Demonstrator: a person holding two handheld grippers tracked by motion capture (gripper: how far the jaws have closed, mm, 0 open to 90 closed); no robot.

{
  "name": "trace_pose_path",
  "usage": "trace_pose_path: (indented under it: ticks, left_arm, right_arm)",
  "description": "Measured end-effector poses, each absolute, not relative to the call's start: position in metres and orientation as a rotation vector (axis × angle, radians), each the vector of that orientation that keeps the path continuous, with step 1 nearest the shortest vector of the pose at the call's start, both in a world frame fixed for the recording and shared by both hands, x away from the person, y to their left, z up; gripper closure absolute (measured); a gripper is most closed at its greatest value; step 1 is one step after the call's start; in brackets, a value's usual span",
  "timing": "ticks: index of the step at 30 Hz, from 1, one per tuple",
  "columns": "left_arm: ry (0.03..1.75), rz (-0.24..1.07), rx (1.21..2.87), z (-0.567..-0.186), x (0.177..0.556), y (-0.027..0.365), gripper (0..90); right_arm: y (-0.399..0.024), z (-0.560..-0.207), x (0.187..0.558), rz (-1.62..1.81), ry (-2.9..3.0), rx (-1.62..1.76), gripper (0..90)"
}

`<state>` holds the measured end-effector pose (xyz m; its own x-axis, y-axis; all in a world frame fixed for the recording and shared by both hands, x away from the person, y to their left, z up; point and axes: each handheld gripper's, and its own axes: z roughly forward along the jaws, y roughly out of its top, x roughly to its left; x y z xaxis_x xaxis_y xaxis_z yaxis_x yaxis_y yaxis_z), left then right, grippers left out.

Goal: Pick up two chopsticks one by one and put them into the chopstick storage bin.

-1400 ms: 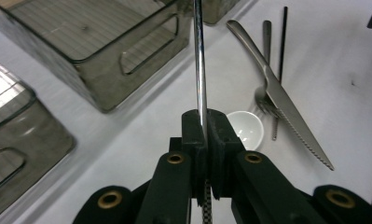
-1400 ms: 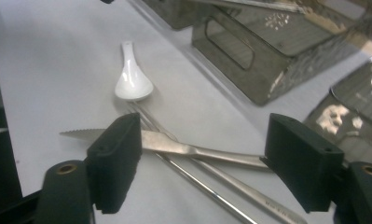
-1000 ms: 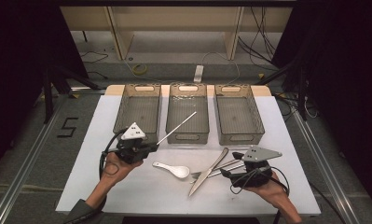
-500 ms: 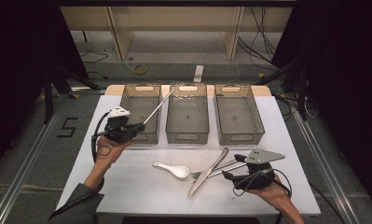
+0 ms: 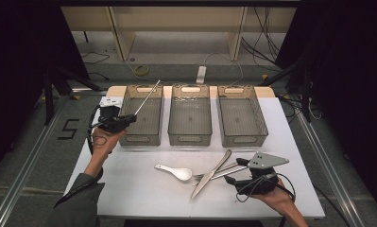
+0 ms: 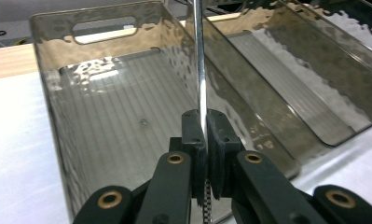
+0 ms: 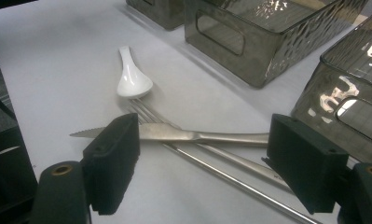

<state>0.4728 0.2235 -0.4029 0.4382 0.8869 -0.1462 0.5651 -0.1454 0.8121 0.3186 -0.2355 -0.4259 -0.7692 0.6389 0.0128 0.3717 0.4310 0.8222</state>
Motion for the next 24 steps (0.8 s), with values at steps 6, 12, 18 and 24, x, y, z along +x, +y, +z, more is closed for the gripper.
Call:
trace_pose_path:
  ticks: [6, 12, 18, 24]
  left_arm:
    - [1.292, 0.476, 1.852, -0.411, 0.486, 0.228, 86.1]
    - [1.351, 0.479, 1.836, -0.419, 0.492, 0.234, 86.0]
    - [1.394, 0.485, 1.837, -0.425, 0.495, 0.234, 85.3]
    - [1.410, 0.497, 1.831, -0.418, 0.495, 0.232, 59.7]
  right_arm:
    - [-0.235, -0.425, 0.317, 1.258, 2.393, 0.870, 26.4]
    - [-0.235, -0.426, 0.317, 1.257, 2.394, 0.867, 26.5]
    - [-0.234, -0.426, 0.317, 1.254, 2.405, 0.858, 26.5]
    - [-0.234, -0.426, 0.317, 1.256, 2.406, 0.854, 26.6]
